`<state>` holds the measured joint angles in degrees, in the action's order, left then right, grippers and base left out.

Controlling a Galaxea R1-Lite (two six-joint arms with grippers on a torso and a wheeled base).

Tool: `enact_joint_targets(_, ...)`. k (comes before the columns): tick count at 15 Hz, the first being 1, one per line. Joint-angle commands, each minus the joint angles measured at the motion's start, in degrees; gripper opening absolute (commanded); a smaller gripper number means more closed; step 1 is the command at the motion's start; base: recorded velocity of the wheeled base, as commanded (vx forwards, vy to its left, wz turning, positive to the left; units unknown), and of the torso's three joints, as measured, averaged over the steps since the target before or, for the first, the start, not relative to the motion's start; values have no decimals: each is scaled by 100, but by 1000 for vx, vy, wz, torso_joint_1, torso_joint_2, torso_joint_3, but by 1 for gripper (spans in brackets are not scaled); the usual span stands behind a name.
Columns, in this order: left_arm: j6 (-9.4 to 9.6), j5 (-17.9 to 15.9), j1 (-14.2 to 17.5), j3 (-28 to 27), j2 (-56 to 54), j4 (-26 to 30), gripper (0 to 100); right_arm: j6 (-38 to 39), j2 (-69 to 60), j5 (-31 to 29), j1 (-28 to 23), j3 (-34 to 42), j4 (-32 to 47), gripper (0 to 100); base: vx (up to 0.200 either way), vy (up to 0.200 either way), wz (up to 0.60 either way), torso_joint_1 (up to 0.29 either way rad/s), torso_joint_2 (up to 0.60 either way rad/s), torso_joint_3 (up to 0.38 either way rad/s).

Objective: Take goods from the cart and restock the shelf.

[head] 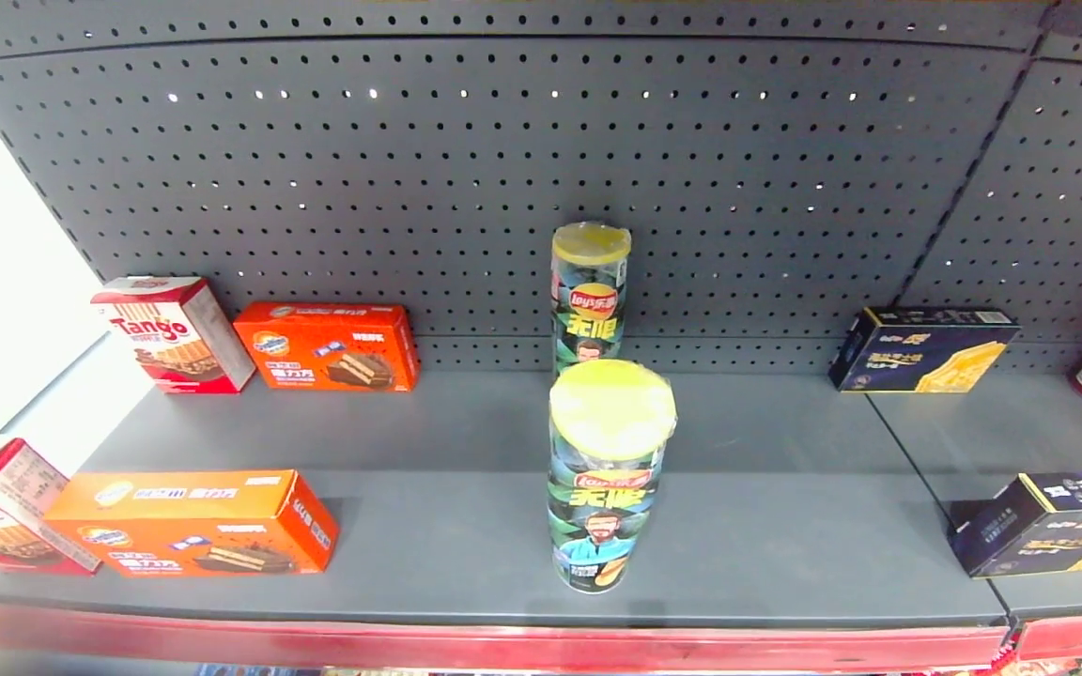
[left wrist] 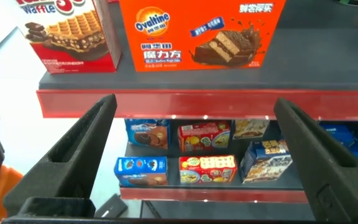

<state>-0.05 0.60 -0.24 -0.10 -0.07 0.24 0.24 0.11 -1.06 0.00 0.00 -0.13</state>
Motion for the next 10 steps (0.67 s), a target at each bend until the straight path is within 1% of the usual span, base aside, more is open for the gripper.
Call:
enact_joint_targets(1,-4,2,-2,1,7,2,100,2,15,1,0,0,-4,100,0,0,0,0,0,0)
enact_joint_targets(2,14,-7,-2,1,7,2,100,2,15,1,0,0,-4,100,0,0,0,0,0,0)
enact_joint_targets(4,5,-7,-2,1,7,2,100,2,15,1,0,0,-4,100,-200,0,0,12,5,0)
enact_joint_targets(10,-13,2,-2,1,7,2,100,2,15,1,0,0,-4,100,0,0,0,0,0,0)
